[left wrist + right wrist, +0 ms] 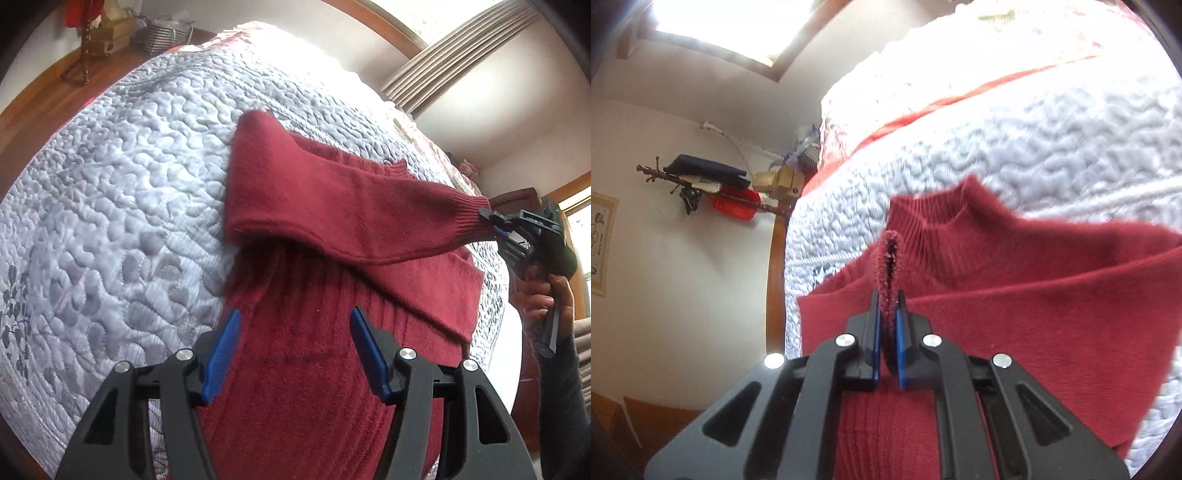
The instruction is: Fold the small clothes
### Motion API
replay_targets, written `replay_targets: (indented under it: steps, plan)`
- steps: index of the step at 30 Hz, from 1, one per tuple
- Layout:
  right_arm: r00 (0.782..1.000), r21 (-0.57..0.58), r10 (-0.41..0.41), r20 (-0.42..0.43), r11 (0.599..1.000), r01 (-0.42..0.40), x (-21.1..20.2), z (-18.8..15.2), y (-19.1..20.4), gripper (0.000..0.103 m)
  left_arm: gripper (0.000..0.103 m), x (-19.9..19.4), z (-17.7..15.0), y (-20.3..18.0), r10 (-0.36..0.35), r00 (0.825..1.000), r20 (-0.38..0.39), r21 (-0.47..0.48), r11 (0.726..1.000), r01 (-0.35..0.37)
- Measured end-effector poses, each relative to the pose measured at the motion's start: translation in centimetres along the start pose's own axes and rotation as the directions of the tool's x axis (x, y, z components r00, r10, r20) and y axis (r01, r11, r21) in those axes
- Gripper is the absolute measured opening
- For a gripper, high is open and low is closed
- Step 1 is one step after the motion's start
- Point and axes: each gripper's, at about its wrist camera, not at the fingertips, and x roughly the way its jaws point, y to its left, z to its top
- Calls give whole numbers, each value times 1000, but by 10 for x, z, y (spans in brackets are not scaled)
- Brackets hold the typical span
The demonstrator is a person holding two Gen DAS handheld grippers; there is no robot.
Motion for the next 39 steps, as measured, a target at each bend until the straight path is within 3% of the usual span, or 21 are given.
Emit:
replay_targets:
  steps: [8,14,21,28,32,36,39]
  plan:
    - [994,89,-45,100,995,36,-81,-13,-60,5,62,2,26,-7,-12,999,31,27,1000,11]
    - [992,228,-86,97,972,62,-84,-46,-127,5,62,32,46,-23,-52,999,-12,79,995,53]
    - [988,304,-138,65,946,112,-57,-62,-171,5,62,77,64,-44,-85,992,-88,142,985,97]
    - [987,302,-151,48,944,130,-51,-70,-184,6,62,103,64,-49,-71,987,-142,164,982,94]
    - [976,287,-215,35,938,196,-52,-67,-186,17,63,106,61,-48,-58,987,-152,168,982,84]
    - [963,240,-245,110,947,213,-80,-67,-167,17,63,100,66,-50,-78,987,-140,158,982,100]
    - [970,186,-212,123,965,187,-83,-66,-149,17,64,95,71,-52,-118,985,-126,157,978,137]
